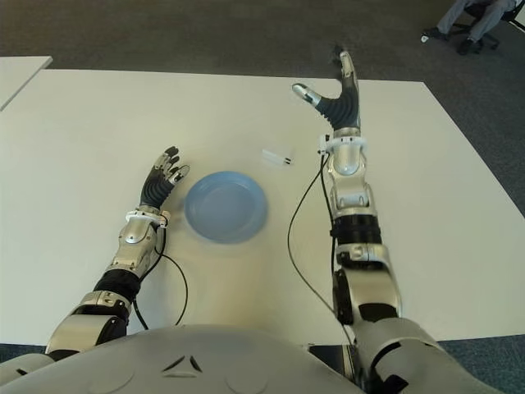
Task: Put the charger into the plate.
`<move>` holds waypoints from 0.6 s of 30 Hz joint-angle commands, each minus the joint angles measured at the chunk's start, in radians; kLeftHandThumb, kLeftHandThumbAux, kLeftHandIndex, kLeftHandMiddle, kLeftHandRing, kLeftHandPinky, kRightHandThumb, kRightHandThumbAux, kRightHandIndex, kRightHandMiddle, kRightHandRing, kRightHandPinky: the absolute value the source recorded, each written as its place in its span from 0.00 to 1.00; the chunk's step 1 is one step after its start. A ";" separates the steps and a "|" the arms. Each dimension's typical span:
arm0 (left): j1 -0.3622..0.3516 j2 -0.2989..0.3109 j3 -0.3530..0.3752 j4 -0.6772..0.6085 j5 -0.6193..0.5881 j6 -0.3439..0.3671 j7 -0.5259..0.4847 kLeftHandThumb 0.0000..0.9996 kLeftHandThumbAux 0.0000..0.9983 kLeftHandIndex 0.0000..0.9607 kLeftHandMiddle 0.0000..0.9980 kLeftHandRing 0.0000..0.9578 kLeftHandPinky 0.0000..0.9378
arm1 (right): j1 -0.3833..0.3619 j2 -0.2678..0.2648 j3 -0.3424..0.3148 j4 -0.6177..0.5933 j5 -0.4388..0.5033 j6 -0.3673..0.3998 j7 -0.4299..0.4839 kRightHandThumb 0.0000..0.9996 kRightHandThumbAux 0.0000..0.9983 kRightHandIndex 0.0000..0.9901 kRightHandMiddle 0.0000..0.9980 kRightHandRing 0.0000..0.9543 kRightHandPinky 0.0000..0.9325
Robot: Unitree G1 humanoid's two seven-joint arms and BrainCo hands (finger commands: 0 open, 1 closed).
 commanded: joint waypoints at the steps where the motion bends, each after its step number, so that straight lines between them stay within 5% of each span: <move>1: 0.028 -0.015 -0.008 0.026 -0.001 0.056 0.001 0.00 0.54 0.00 0.00 0.00 0.00 | -0.153 -0.099 0.096 0.288 -0.105 -0.073 0.046 0.45 0.46 0.00 0.02 0.02 0.02; 7: 0.037 -0.013 -0.007 0.005 -0.006 0.068 -0.005 0.00 0.54 0.00 0.00 0.00 0.00 | -0.237 -0.108 0.172 0.433 -0.172 -0.061 0.033 0.39 0.33 0.00 0.00 0.00 0.00; 18: 0.044 -0.015 -0.009 -0.012 -0.004 0.081 -0.004 0.00 0.56 0.00 0.00 0.00 0.00 | -0.315 -0.113 0.270 0.576 -0.234 -0.047 0.032 0.36 0.24 0.00 0.00 0.00 0.00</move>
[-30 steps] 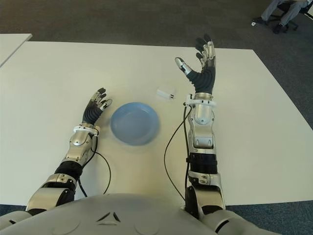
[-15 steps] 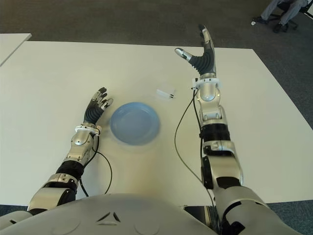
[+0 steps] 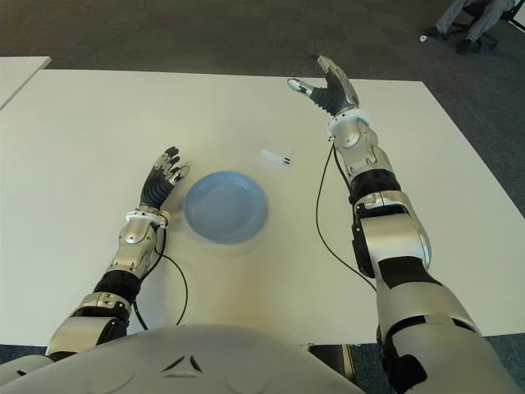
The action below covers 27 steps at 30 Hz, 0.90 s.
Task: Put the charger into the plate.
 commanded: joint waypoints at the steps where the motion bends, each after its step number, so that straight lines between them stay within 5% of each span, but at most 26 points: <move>1: 0.030 -0.011 -0.009 0.018 0.000 0.034 -0.003 0.00 0.56 0.00 0.00 0.00 0.00 | -0.026 0.006 0.054 0.057 -0.044 0.016 0.002 0.36 0.23 0.00 0.00 0.00 0.00; 19: 0.041 -0.028 -0.009 -0.009 0.001 0.037 0.006 0.00 0.57 0.00 0.00 0.00 0.00 | -0.016 0.030 0.158 0.117 -0.094 0.066 -0.009 0.35 0.28 0.00 0.00 0.00 0.00; 27: 0.039 -0.032 -0.003 -0.005 -0.007 0.028 -0.001 0.00 0.57 0.00 0.00 0.00 0.00 | 0.043 0.084 0.200 0.120 -0.114 0.101 -0.046 0.34 0.29 0.00 0.00 0.00 0.00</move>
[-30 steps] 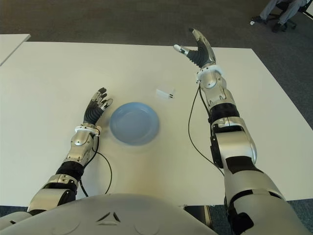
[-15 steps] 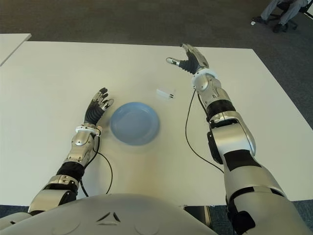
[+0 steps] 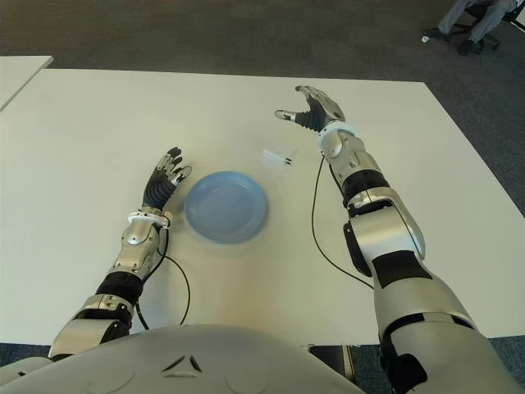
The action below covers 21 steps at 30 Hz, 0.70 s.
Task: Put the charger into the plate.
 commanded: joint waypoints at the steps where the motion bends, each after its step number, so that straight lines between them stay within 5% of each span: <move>1: 0.028 -0.008 -0.002 0.016 -0.008 0.025 -0.002 0.00 0.57 0.00 0.00 0.00 0.00 | 0.066 0.054 0.034 0.016 -0.023 0.031 -0.025 0.34 0.29 0.00 0.00 0.00 0.00; 21: 0.023 -0.012 0.012 0.011 -0.051 0.025 -0.015 0.00 0.56 0.00 0.00 0.00 0.00 | 0.148 0.161 0.151 0.102 -0.088 0.089 -0.048 0.31 0.24 0.00 0.00 0.00 0.00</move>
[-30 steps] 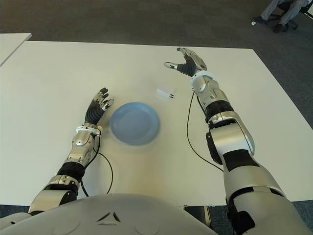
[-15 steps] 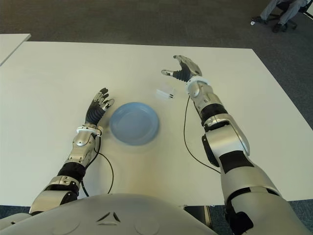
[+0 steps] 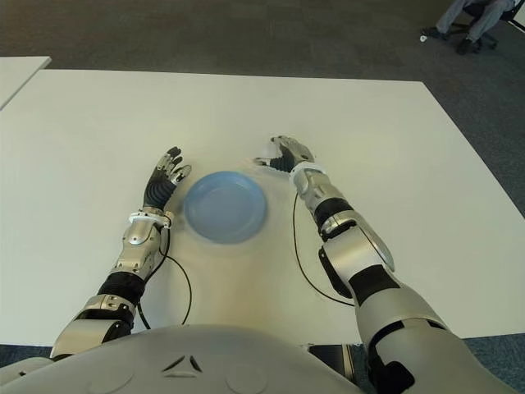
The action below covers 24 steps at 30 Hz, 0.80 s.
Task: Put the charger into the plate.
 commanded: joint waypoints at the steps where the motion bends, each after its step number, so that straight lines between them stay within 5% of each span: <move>1: 0.025 -0.006 0.006 0.009 -0.019 0.028 -0.016 0.00 0.56 0.00 0.00 0.00 0.00 | 0.048 0.018 0.013 0.027 -0.008 0.007 -0.008 0.31 0.24 0.00 0.00 0.00 0.00; 24: 0.042 -0.008 0.001 -0.023 -0.057 0.022 -0.036 0.00 0.57 0.00 0.00 0.00 0.01 | 0.106 0.061 -0.019 0.072 0.038 0.016 -0.001 0.30 0.23 0.00 0.00 0.00 0.00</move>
